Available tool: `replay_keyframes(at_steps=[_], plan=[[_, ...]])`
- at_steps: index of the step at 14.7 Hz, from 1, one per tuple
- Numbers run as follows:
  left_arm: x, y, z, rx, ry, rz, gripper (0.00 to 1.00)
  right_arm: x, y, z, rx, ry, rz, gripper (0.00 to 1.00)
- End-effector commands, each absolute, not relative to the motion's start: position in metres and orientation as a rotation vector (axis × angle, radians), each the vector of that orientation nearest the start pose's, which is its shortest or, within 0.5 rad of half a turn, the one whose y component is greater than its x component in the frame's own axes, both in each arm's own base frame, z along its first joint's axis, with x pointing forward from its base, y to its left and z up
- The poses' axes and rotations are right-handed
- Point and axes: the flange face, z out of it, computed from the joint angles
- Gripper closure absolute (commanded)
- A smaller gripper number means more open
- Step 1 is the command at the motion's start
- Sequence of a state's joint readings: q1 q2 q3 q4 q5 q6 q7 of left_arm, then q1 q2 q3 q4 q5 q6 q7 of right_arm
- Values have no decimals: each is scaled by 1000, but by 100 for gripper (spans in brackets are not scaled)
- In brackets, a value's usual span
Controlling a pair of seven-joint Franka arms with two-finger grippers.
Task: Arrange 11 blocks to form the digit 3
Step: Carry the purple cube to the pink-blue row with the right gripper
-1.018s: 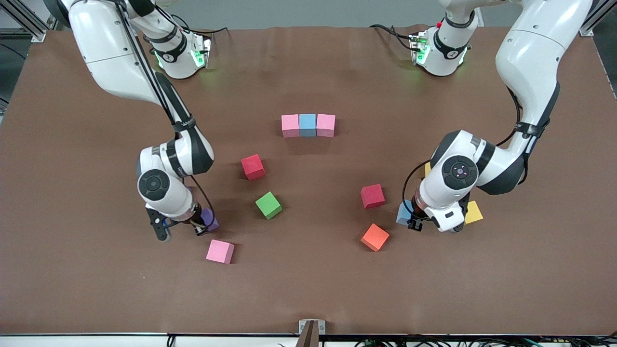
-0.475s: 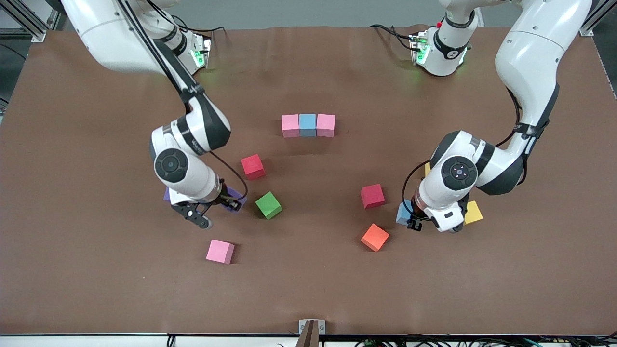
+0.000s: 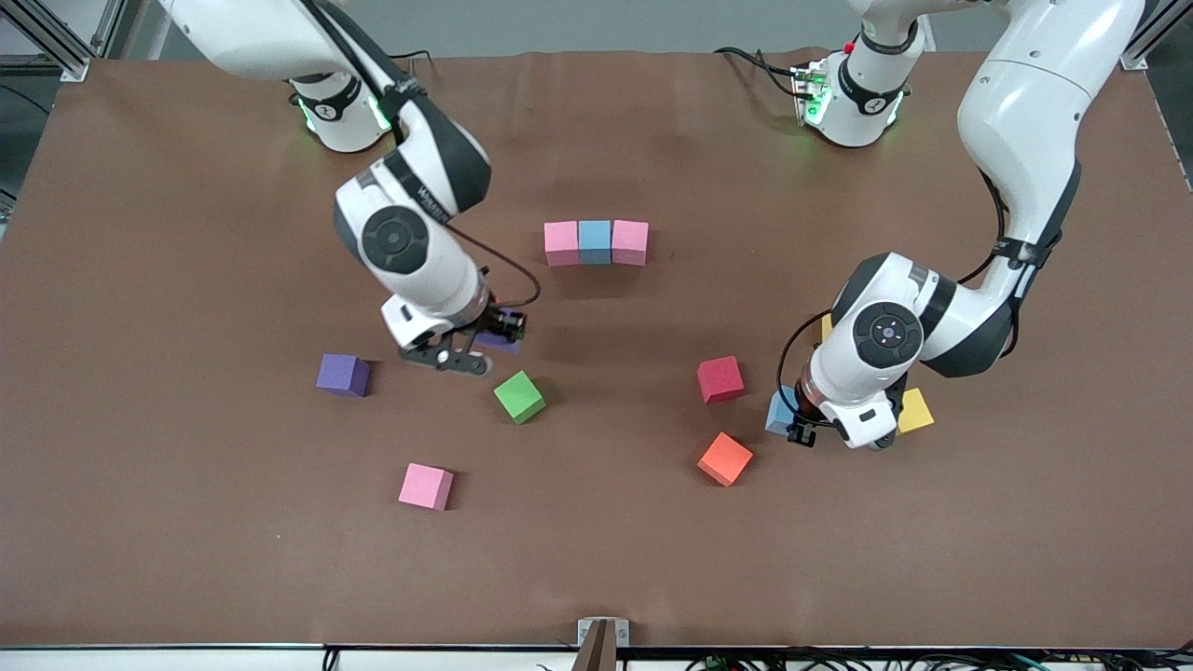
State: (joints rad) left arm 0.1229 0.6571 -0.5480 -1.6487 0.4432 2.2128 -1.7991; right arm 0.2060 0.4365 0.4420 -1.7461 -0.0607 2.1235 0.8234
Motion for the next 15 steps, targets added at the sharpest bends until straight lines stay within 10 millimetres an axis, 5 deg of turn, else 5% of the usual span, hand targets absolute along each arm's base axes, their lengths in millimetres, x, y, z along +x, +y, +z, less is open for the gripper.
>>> replay_keyframes(at_steps=[1,9,15], plan=[[648,-227,275,-2603,-1761,-68,74,500,385,336,-3098,131,137,99],[648,-227,275,-2603,-1761,-68,74,450,406,301,-3108,-58,20,99],[649,-227,275,-2603,-1765,-69,74,423,410,275,-3081,-24,5,99]])
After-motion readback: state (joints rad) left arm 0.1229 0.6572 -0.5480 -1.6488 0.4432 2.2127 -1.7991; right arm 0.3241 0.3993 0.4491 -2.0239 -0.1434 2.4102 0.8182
